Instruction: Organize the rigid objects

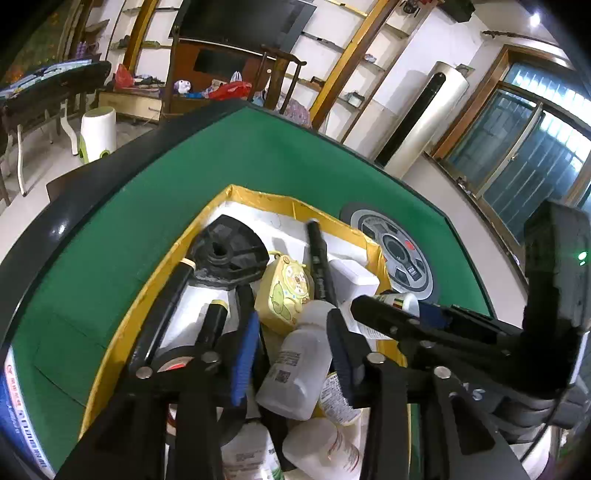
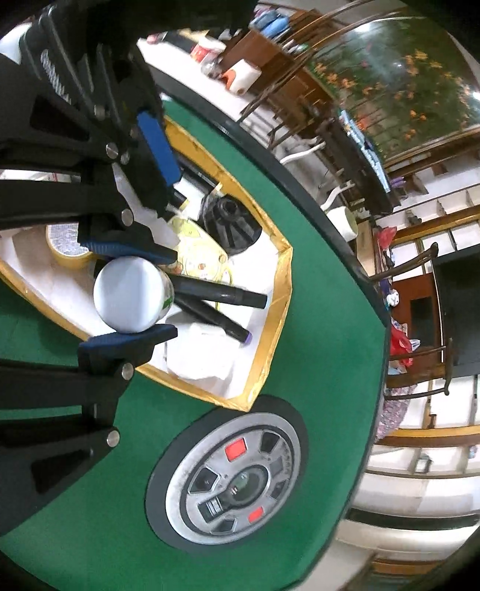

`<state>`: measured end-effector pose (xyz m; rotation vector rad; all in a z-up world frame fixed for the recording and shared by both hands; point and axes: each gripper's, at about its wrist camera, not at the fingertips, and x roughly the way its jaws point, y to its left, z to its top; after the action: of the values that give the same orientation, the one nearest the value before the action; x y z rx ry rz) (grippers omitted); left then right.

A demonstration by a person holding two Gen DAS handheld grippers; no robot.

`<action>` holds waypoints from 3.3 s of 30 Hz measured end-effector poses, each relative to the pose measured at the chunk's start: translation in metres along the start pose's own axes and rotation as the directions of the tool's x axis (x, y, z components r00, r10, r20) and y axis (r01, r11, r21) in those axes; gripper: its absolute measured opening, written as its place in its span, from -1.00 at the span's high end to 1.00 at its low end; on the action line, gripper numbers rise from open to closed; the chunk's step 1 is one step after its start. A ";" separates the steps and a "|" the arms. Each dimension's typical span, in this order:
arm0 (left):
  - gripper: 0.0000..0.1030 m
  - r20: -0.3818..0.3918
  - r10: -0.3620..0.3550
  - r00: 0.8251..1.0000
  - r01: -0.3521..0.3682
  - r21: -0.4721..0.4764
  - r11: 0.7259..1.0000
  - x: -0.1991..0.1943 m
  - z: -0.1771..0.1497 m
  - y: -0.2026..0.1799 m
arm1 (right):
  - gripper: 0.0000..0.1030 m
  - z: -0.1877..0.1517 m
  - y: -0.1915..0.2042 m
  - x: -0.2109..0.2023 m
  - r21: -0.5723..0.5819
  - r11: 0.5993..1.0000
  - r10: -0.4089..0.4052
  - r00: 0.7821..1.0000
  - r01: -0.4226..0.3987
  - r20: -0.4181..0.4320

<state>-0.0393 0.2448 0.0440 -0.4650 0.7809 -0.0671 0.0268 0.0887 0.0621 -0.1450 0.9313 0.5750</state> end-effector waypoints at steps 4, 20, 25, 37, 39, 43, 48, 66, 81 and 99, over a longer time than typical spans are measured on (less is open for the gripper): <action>-0.02 0.023 0.002 1.000 -0.002 0.015 1.000 -0.012 -0.001 -0.004 | 0.35 -0.007 -0.004 0.004 0.002 1.000 -0.020 0.999 0.020 -0.039; -0.23 0.234 0.202 0.951 -0.238 0.136 0.962 -0.065 -0.016 -0.038 | -0.11 -0.036 0.012 -0.018 -0.028 0.995 0.093 0.995 -0.093 -0.025; -0.38 0.295 0.235 0.926 -0.283 0.135 0.950 -0.081 -0.023 -0.041 | -0.12 -0.047 0.015 -0.031 -0.029 0.994 0.107 0.994 -0.107 -0.011; -0.44 0.352 0.262 0.899 -0.332 0.154 0.931 -0.104 -0.039 -0.052 | -0.26 -0.077 0.032 -0.066 -0.080 0.994 0.079 0.995 -0.074 0.053; -0.44 0.357 0.263 0.896 -0.336 0.159 0.929 -0.107 -0.043 -0.057 | -0.26 -0.082 0.032 -0.070 -0.080 0.994 0.081 0.995 -0.076 0.056; -0.44 0.366 0.259 0.894 -0.339 0.173 0.925 -0.113 -0.050 -0.065 | -0.27 -0.091 0.027 -0.078 -0.068 0.995 0.084 0.994 -0.079 0.064; -0.44 0.373 0.258 0.892 -0.344 0.186 0.920 -0.116 -0.058 -0.074 | -0.36 -0.101 0.019 -0.086 -0.037 0.996 0.085 0.993 -0.082 0.077; -0.99 0.741 0.327 0.586 -0.467 -0.021 0.884 -0.202 -0.102 -0.096 | -0.38 -0.127 -0.002 -0.115 0.035 0.998 0.043 0.981 -0.050 0.191; -0.99 0.643 0.354 0.679 -0.481 0.025 0.876 -0.186 -0.104 -0.093 | -1.00 -0.162 0.007 -0.175 0.119 0.957 -0.279 0.739 0.263 0.613; -0.99 0.301 0.397 0.867 -0.428 0.042 0.903 -0.106 -0.088 -0.045 | -1.00 -0.144 0.029 -0.106 -0.014 0.950 -0.284 0.884 0.311 0.373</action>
<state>-0.1706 0.1957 0.0794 -0.1886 0.5726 0.3532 -0.1401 0.0189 0.0629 -0.2343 0.5085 0.3324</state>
